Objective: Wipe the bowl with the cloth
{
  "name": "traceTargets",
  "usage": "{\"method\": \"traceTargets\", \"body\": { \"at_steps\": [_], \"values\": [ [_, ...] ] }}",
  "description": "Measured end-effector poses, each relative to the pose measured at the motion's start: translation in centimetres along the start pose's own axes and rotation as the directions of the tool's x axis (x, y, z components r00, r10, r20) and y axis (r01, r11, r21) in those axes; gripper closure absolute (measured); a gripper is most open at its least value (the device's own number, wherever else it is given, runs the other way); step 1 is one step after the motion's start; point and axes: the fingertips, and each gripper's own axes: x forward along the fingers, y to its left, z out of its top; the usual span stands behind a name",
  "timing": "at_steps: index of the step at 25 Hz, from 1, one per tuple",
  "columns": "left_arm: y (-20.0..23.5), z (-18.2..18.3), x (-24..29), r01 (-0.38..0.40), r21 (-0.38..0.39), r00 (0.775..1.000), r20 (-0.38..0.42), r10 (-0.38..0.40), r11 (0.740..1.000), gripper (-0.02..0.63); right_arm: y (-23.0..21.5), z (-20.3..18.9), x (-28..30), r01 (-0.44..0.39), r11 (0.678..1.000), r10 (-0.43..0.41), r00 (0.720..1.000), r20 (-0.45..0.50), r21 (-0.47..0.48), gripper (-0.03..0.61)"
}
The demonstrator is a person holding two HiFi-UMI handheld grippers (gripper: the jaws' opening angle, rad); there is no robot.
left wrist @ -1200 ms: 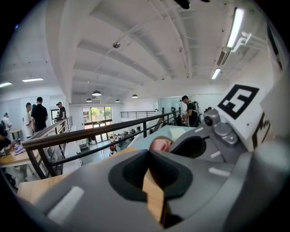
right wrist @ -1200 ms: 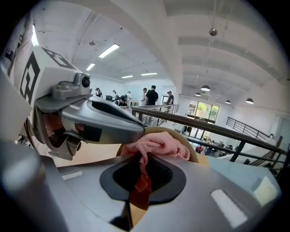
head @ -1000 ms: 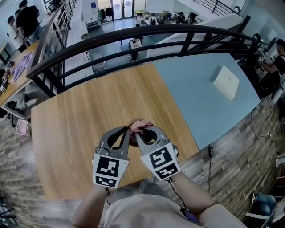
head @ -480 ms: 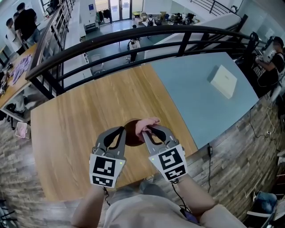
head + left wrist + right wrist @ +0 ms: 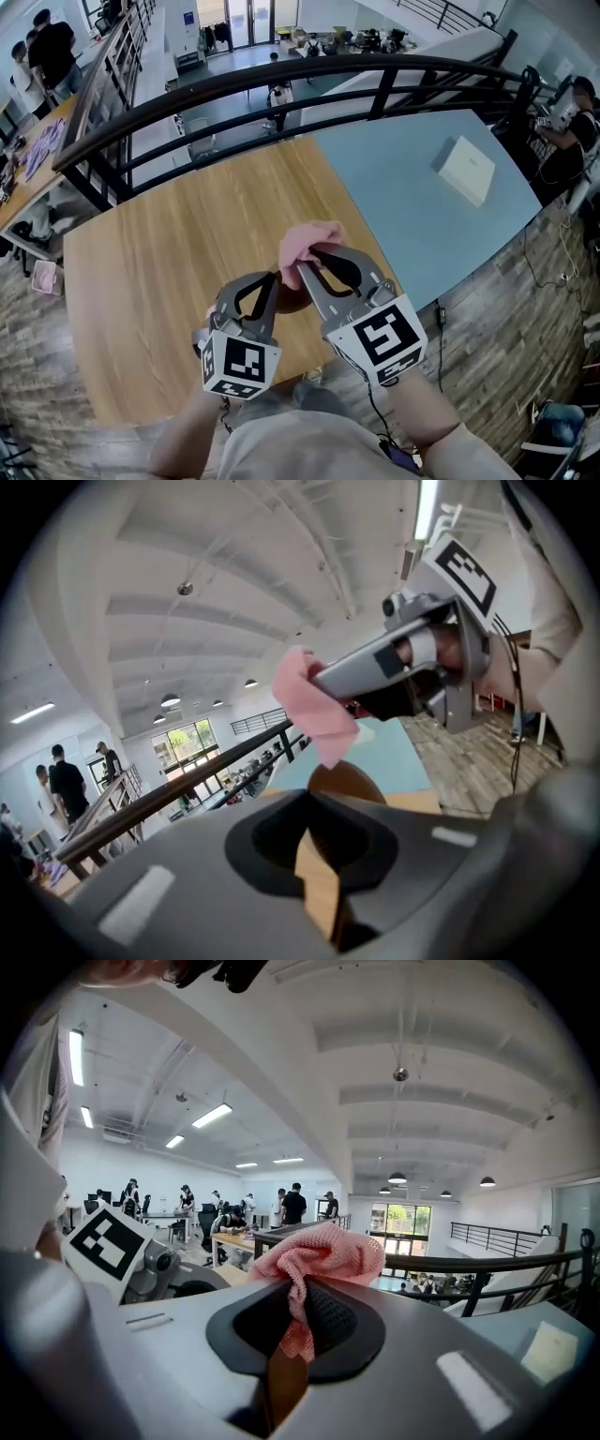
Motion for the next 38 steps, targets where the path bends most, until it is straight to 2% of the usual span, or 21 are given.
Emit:
{"method": "traceTargets", "body": {
  "at_steps": [4, 6, 9, 16, 23, 26, 29, 38],
  "values": [
    [-1.9, 1.9, 0.3, 0.014, 0.141, 1.000, 0.019, -0.017, 0.990, 0.607, 0.7, -0.1, 1.0, -0.051, 0.998, 0.050, 0.998, -0.045, -0.036, 0.551],
    [-2.7, 2.8, 0.4, 0.016, 0.177, 0.999, 0.031, -0.022, 0.984, 0.607, 1.1, -1.1, 1.3, -0.072, 0.995, 0.065, 0.993, -0.099, -0.075, 0.551],
    [-3.1, 3.5, 0.3, 0.023, 0.163, 0.999, 0.045, -0.031, 0.986, 0.607, 1.1, -2.3, 1.3, -0.078, 0.992, 0.062, 0.987, -0.149, -0.103, 0.551],
    [-2.2, 3.5, 0.1, 0.008, 0.141, 0.999, 0.051, -0.016, 0.990, 0.607, -0.4, -3.4, 1.3, -0.066, 0.994, 0.049, 0.981, -0.189, -0.082, 0.551],
    [-0.6, 3.0, 0.1, -0.012, 0.025, 0.999, 0.047, 0.011, 1.000, 0.607, -3.8, -5.2, 0.4, -0.001, 1.000, -0.004, 0.979, -0.205, -0.027, 0.551],
    [1.0, 2.5, 0.1, -0.018, -0.078, 0.998, 0.057, 0.023, 0.997, 0.607, -4.7, -6.6, 0.6, 0.012, 1.000, -0.016, 0.972, -0.236, -0.021, 0.551],
    [2.6, 1.9, 0.1, -0.017, -0.208, 0.998, 0.063, 0.031, 0.978, 0.607, -4.7, -8.5, 0.8, 0.009, 1.000, -0.016, 0.959, -0.282, -0.025, 0.551],
    [4.6, 0.2, 0.1, -0.061, -0.379, 0.994, 0.060, 0.091, 0.923, 0.607, -1.9, -12.9, 1.0, -0.058, 0.995, 0.024, 0.923, -0.385, -0.077, 0.549]
  ]
}}
